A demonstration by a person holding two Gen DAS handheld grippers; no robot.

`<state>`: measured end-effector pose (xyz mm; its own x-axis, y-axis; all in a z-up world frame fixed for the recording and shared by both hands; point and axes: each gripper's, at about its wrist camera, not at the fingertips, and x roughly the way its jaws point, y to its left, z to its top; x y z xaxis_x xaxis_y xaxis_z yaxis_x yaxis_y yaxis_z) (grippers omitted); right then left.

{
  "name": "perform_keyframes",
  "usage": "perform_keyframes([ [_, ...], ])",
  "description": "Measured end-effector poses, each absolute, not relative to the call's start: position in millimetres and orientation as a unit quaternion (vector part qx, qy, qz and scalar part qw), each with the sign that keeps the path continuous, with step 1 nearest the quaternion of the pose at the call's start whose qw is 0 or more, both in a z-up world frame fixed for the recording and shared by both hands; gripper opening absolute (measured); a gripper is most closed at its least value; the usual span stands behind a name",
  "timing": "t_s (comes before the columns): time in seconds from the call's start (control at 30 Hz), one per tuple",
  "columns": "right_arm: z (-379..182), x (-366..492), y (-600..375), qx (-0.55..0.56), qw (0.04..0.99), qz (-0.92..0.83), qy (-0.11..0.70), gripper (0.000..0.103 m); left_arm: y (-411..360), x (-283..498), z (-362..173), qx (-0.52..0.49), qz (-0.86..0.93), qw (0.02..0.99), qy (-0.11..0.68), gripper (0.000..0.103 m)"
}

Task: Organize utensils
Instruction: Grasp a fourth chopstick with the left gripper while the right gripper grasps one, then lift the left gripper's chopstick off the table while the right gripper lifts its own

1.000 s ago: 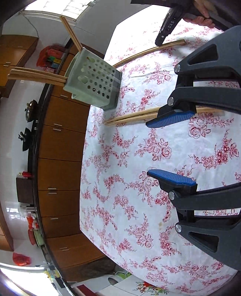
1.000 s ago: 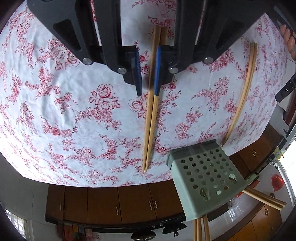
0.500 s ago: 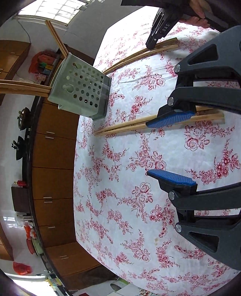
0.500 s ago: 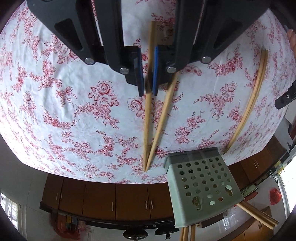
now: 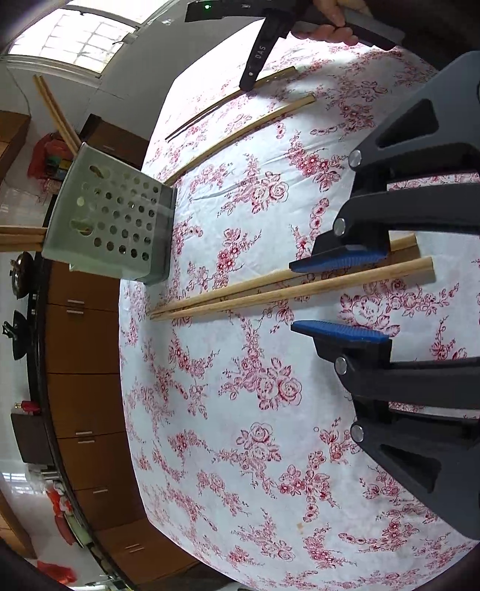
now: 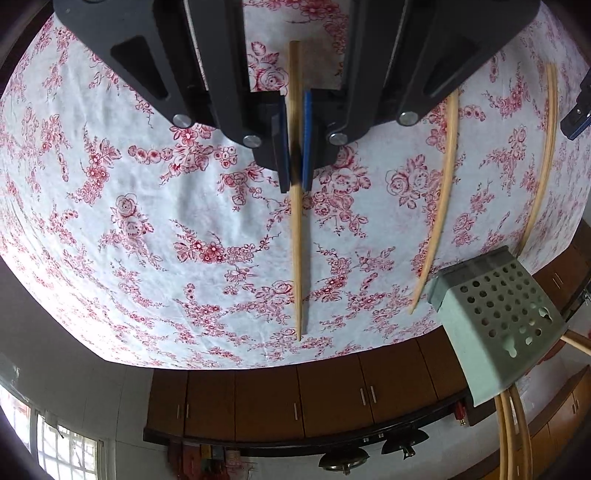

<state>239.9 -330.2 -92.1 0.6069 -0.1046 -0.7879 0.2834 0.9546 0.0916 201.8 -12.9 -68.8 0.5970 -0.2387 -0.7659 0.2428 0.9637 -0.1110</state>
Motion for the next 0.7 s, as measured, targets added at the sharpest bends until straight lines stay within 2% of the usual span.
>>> perform_keyframes([
  [0.3, -90.6, 235.8, -329.4, 0.100, 0.891, -0.105, 0.430, 0.008, -22.0, 202.7, -80.0, 0.043, -0.102, 0.894, 0.435, 0.008],
  [0.7, -89.7, 252.2, -320.3, 0.065, 0.898, -0.076, 0.429, 0.008, 44.6, 247.7, -77.6, -0.018, -0.027, 0.899, 0.436, 0.008],
])
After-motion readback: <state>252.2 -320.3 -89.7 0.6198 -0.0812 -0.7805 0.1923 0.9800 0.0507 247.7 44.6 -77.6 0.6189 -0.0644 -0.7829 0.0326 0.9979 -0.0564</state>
